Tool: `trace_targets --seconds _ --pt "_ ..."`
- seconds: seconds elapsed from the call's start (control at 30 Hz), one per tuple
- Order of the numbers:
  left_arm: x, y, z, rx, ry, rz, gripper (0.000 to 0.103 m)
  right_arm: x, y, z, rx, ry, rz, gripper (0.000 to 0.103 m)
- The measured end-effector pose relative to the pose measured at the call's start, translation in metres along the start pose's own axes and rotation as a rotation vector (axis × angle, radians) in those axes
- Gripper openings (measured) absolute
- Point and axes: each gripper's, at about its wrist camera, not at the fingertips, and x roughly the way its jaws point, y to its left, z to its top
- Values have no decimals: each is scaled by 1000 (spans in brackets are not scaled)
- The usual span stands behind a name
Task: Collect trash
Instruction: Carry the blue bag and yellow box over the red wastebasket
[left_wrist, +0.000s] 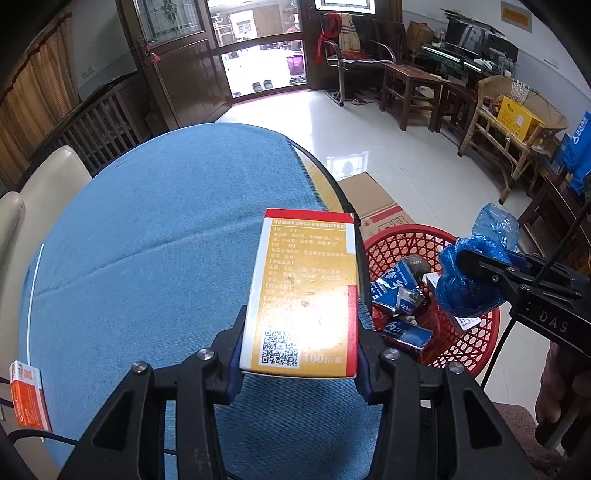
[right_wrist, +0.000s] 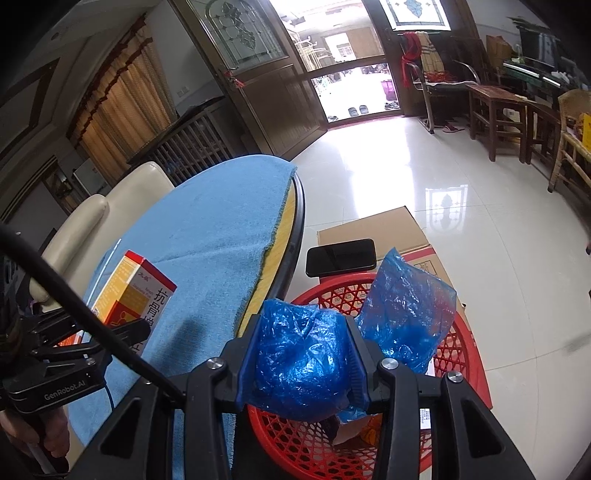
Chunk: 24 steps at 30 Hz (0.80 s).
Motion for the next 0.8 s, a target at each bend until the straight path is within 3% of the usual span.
trace_targets --seconds 0.8 --pt "12 -35 6 98 29 -60 49 -8 -27 -6 104 -5 -44 46"
